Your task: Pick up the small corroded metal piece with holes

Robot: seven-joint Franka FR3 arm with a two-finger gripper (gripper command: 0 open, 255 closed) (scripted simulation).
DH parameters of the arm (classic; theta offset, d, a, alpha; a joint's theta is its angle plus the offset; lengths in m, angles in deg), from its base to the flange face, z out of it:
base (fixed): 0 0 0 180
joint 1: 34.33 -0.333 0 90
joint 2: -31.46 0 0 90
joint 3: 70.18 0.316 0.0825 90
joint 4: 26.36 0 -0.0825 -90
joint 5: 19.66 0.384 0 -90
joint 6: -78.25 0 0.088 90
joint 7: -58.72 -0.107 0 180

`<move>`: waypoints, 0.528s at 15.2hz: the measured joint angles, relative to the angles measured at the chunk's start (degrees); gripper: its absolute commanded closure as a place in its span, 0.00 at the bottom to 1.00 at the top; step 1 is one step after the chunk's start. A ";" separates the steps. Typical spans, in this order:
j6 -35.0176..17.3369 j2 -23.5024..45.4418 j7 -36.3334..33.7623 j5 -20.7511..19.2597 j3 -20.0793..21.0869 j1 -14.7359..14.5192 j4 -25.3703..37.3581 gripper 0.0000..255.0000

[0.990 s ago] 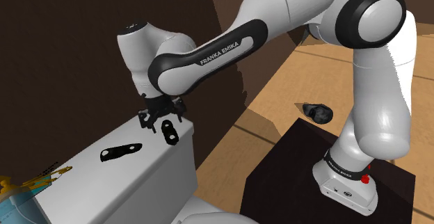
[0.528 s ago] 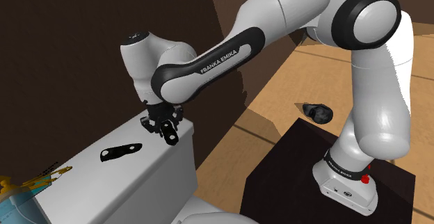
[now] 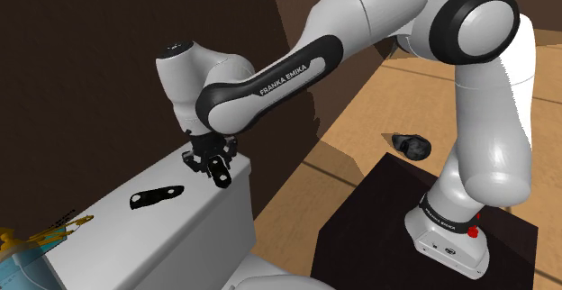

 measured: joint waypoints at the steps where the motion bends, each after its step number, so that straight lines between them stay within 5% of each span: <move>1: 0.32 0.01 0.03 0.04 0.00 -0.01 0.22 1.00; 8: 4.31 -1.50 0.96 1.12 0.45 0.22 2.83 1.00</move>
